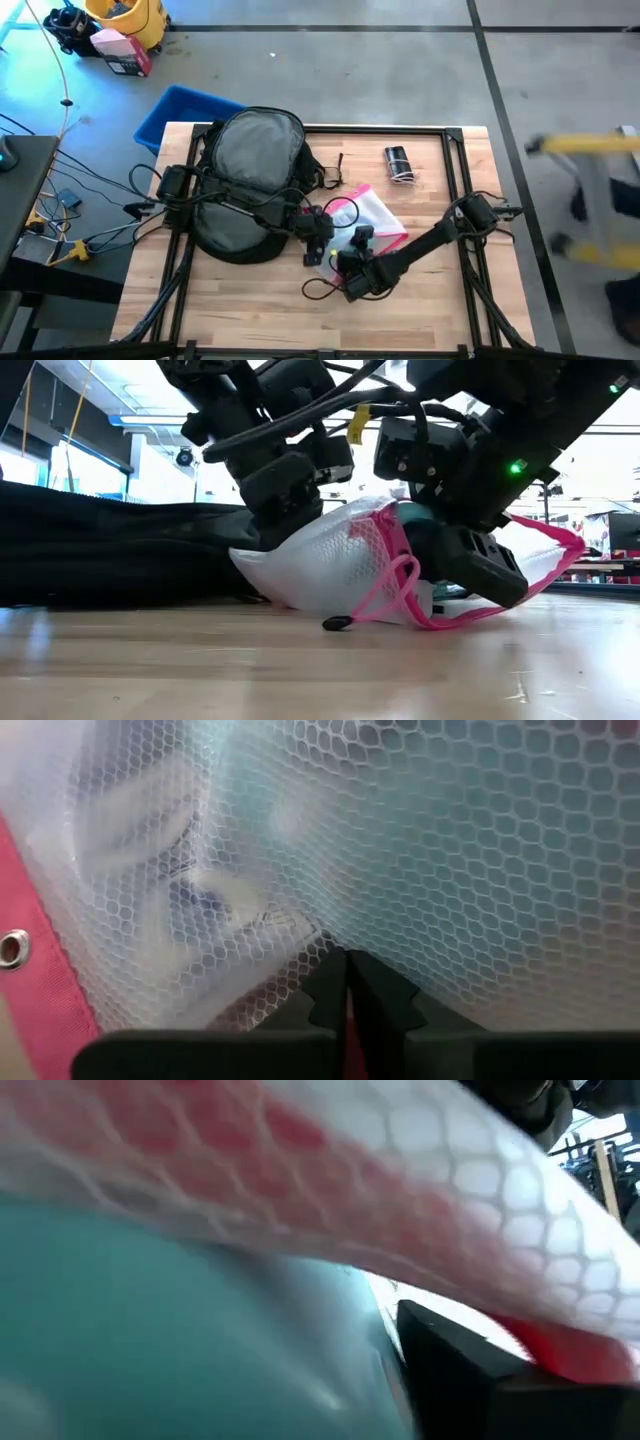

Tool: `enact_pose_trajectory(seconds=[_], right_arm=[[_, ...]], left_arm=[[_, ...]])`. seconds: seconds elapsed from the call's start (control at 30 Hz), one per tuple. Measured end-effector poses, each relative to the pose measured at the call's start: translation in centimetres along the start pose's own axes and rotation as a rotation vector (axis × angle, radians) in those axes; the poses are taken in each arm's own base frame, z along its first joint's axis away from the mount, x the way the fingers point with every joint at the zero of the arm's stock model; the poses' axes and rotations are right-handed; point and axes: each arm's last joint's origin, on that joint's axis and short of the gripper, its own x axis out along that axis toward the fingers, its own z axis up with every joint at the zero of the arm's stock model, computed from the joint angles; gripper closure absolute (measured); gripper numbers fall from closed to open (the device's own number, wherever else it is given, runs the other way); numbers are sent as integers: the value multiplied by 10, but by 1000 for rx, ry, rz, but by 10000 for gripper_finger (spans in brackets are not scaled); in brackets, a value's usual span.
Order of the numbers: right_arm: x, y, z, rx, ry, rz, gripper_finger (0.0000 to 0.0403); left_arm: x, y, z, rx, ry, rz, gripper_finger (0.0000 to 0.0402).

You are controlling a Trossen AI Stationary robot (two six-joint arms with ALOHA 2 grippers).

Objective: Unpack backpack
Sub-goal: Remove the blue calculator in the pink zip bag

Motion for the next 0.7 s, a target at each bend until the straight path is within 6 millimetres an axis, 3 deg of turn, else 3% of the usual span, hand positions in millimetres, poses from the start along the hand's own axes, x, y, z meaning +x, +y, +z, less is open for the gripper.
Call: enact_pose_trajectory(seconds=[0.1, 0.23, 0.7], right_arm=[[-3, 3, -2, -27, -3, -10, 306], [-18, 7, 1, -12, -21, -16, 333], [-88, 14, 22, -34, 11, 159, 334]], left_arm=[[-1, 1, -1, 10, 6, 62, 401], [-9, 2, -4, 38, 38, 213, 401], [-16, 9, -8, 105, 78, 437, 401]])
